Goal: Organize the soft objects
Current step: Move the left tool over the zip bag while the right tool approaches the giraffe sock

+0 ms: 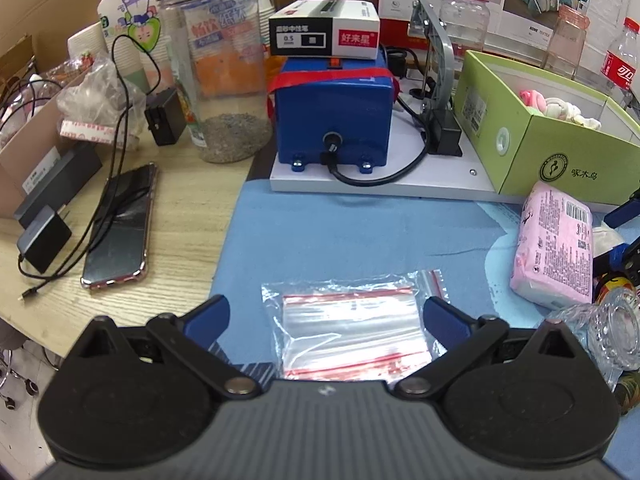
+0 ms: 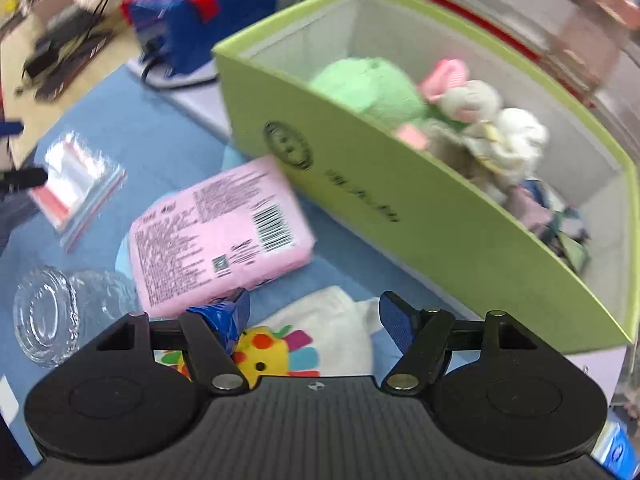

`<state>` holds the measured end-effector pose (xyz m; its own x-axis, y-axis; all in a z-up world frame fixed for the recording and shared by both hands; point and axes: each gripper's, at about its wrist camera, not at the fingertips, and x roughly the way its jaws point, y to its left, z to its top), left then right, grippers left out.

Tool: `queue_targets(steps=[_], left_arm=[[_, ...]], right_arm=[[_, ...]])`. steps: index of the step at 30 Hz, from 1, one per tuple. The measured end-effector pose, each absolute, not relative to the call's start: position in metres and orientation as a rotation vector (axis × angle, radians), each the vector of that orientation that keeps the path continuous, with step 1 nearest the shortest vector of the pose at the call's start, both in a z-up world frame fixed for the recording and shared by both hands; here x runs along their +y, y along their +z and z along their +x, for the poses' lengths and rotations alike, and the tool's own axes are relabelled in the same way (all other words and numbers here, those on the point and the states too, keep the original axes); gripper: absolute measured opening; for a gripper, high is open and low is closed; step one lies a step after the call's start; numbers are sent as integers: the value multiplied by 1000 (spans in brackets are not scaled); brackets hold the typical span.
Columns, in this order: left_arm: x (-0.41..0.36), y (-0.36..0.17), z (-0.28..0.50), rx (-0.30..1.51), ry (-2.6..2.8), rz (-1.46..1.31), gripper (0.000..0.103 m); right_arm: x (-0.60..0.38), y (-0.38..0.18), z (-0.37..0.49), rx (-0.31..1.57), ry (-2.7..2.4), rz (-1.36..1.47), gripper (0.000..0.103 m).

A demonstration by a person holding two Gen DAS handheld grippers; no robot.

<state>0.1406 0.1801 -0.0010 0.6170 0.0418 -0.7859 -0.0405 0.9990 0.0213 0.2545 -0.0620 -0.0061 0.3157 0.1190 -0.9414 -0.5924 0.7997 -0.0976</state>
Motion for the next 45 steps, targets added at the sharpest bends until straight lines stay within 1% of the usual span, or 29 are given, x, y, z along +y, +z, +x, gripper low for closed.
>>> queue_targets(steps=[2, 6, 16, 22, 33, 37, 41, 45], left_arm=[[181, -1, 141, 899, 47, -2, 102], [186, 0, 144, 895, 54, -26, 102], [186, 3, 143, 895, 56, -47, 102], [178, 6, 139, 885, 36, -35, 102], [170, 8, 134, 889, 35, 4, 102], [181, 9, 128, 893, 80, 11, 102], [195, 1, 120, 928, 87, -4, 102], [198, -14, 99, 967, 69, 42, 102]], right_arm=[[-61, -12, 260, 1182, 464, -519, 58], [-79, -13, 269, 1187, 383, -510, 60], [-161, -15, 255, 1173, 225, -318, 65], [-211, -16, 223, 1161, 123, -260, 66], [-242, -16, 142, 1119, 76, -275, 67], [-248, -6, 118, 1014, 39, -194, 67], [-254, 1, 104, 878, 57, -29, 67], [-252, -1, 90, 826, 90, 103, 67]])
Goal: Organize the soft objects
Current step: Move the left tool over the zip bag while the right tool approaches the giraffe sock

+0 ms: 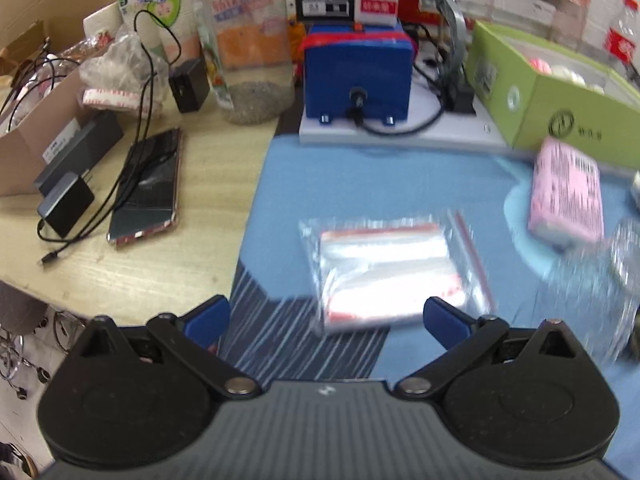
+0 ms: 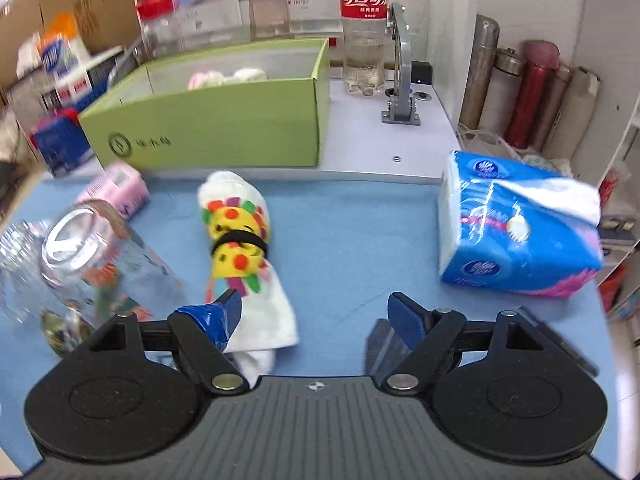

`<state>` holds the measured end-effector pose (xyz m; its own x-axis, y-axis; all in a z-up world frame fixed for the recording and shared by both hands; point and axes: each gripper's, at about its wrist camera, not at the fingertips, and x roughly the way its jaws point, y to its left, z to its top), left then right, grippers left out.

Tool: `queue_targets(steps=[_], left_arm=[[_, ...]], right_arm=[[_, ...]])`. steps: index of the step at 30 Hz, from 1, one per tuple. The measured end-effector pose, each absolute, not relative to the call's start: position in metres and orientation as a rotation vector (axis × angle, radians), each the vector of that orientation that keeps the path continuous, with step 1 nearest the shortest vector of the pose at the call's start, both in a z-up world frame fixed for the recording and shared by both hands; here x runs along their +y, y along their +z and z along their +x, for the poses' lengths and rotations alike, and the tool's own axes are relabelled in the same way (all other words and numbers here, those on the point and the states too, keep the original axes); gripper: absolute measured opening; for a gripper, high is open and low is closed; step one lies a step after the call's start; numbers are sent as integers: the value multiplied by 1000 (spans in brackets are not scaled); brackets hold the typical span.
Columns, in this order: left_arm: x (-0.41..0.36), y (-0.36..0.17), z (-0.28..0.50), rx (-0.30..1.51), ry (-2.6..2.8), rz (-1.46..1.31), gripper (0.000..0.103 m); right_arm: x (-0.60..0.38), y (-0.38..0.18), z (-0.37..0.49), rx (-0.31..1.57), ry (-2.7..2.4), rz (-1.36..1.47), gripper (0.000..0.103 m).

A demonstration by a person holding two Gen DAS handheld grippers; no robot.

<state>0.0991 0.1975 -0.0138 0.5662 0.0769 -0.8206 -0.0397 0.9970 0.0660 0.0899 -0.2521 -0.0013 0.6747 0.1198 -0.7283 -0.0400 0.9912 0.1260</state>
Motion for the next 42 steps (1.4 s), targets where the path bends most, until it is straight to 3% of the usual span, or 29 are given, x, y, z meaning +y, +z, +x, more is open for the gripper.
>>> queue_targets(steps=[15, 24, 42], left_arm=[[139, -33, 133, 933, 80, 357, 102], [133, -33, 187, 939, 23, 266, 102], [195, -42, 184, 942, -426, 223, 102]], right_arm=[[-243, -10, 92, 820, 141, 162, 67], [-254, -10, 97, 804, 107, 201, 67], [-239, -3, 108, 786, 215, 203, 67]])
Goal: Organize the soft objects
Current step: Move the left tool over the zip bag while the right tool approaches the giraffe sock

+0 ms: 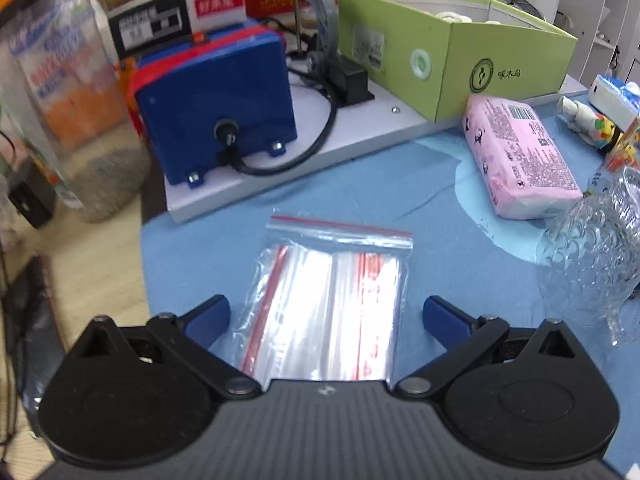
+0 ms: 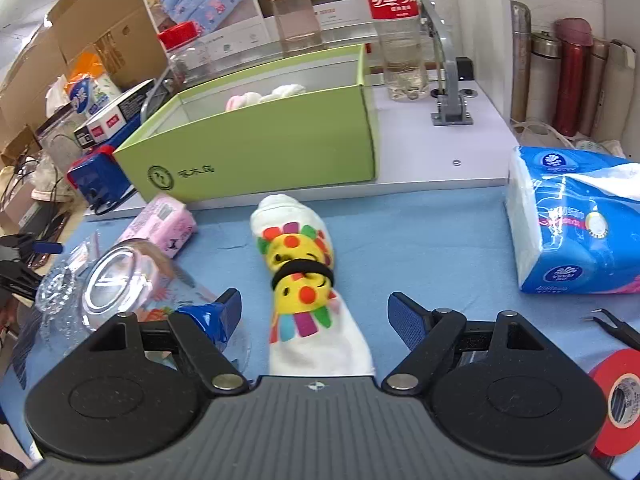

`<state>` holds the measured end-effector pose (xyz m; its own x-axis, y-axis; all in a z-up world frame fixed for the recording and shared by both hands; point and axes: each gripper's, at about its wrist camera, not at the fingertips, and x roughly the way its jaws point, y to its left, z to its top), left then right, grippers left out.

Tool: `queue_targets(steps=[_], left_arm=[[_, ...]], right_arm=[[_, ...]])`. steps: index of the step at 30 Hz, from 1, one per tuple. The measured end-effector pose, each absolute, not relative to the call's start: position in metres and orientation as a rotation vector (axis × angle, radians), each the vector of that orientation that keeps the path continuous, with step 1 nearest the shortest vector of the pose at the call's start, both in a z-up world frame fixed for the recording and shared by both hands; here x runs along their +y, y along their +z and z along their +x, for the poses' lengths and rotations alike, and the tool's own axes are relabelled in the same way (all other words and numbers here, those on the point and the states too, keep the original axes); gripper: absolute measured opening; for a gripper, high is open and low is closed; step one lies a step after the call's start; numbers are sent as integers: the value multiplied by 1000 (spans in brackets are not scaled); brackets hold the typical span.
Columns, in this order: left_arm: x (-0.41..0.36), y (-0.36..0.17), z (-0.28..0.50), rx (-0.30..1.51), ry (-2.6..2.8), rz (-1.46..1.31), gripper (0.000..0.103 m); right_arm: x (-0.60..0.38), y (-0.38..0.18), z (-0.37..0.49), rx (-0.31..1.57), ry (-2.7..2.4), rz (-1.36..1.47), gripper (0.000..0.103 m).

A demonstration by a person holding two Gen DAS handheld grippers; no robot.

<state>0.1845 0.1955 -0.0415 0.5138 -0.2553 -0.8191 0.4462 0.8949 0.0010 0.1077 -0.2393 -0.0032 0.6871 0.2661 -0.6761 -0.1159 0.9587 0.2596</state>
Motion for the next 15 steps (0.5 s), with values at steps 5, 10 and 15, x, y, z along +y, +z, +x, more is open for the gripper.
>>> queue_targets(steps=[5, 10, 15], left_arm=[[197, -43, 183, 918, -437, 228, 102], [194, -43, 182, 917, -427, 224, 102], [193, -43, 184, 926, -427, 228, 102]], right_arm=[[-235, 6, 112, 760, 221, 170, 67], [-225, -1, 138, 787, 207, 109, 67], [-232, -11, 163, 840, 188, 121, 67]])
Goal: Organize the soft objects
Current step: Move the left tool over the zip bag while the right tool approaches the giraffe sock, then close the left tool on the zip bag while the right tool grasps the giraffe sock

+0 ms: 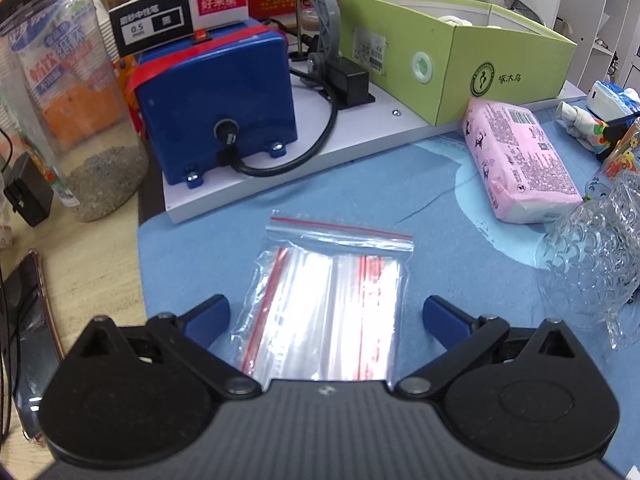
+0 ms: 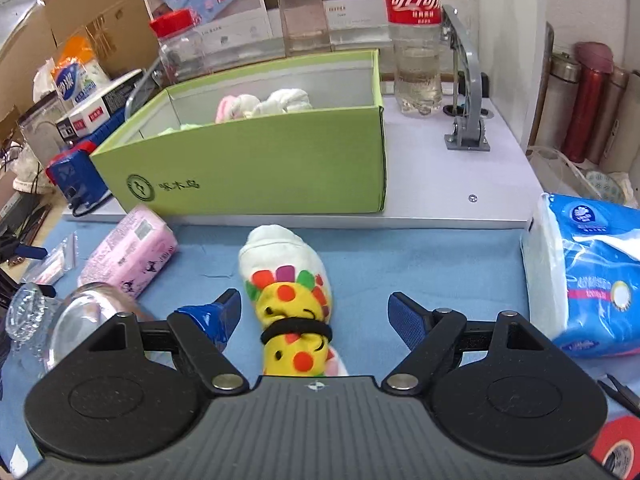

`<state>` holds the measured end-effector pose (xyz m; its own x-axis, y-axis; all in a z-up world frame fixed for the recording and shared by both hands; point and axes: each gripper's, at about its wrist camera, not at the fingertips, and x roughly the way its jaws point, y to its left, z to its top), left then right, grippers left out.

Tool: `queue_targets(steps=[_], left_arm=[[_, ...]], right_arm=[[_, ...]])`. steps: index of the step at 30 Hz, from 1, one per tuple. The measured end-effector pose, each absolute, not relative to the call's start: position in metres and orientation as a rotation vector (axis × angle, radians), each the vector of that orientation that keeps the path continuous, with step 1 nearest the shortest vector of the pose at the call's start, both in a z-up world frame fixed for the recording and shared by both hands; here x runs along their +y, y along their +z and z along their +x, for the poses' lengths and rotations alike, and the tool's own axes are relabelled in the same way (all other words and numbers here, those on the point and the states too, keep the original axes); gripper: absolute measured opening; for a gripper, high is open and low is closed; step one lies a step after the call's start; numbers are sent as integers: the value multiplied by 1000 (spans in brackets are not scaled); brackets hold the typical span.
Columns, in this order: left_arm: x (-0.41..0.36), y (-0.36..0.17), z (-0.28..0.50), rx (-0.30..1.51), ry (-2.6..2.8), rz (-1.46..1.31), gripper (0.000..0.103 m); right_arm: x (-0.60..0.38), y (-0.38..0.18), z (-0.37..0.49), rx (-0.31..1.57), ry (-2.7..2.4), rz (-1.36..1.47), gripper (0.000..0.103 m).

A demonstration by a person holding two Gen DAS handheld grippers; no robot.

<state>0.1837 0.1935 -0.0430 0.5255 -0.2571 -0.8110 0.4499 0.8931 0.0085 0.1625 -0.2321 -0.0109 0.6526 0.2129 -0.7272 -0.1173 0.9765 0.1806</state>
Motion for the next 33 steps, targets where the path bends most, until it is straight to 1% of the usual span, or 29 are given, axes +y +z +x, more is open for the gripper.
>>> queue_targets(steps=[3, 6, 11, 12, 14, 17, 23, 25, 26, 27, 28, 29, 30, 31, 32, 33], left_arm=[[194, -43, 185, 928, -431, 231, 102], [194, -43, 186, 927, -433, 231, 102], [192, -44, 187, 920, -422, 225, 102], [192, -44, 186, 917, -422, 225, 102], [192, -44, 187, 917, -422, 224, 102], [192, -44, 186, 916, -419, 226, 102], [192, -43, 182, 910, -384, 216, 102], [190, -41, 180, 913, -366, 214, 99], [190, -39, 179, 914, -355, 208, 92], [191, -37, 177, 911, -355, 204, 79], [191, -34, 175, 917, -351, 196, 71], [191, -31, 173, 929, -349, 184, 55], [190, -30, 171, 942, -330, 182, 50], [188, -29, 169, 952, -306, 180, 47], [188, -28, 168, 966, -284, 163, 41], [189, -27, 167, 982, -269, 139, 33]], right_arm=[[-235, -25, 171, 956, 258, 122, 67], [-230, -25, 167, 960, 261, 11, 67], [-243, -28, 167, 909, 91, 64, 68], [-236, -32, 166, 901, 102, 21, 70], [-223, -35, 161, 847, 144, -89, 69], [-228, -39, 157, 812, 164, -52, 73], [-225, -42, 152, 781, 134, -44, 74], [-223, -42, 153, 779, 126, -41, 74], [-221, -43, 156, 779, 124, -42, 74], [-221, -43, 156, 778, 123, -40, 73], [-220, -42, 156, 776, 121, -37, 70], [-220, -42, 155, 769, 128, -37, 62], [-220, -41, 152, 754, 134, -36, 51], [-220, -39, 149, 742, 148, -25, 22], [-223, -39, 148, 741, 150, 0, 17], [-225, -38, 146, 738, 155, 22, 16]])
